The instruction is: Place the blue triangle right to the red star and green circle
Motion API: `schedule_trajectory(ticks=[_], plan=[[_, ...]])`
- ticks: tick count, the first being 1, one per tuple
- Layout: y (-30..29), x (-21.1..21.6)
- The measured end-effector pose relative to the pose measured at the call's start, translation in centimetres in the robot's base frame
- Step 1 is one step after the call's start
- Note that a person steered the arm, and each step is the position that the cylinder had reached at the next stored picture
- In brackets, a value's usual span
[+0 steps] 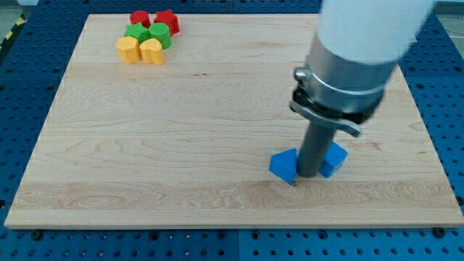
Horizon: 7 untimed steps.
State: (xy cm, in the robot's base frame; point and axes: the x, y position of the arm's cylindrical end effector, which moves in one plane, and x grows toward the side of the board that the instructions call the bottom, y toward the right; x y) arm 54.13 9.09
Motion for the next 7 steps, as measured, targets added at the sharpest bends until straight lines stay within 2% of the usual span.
schedule_trajectory(ticks=[1, 2, 4, 5, 7], plan=[[-2.7, -3.2], [-3.0, -3.0], [0.3, 1.9], [-1.4, 2.1], [-5.2, -5.0]])
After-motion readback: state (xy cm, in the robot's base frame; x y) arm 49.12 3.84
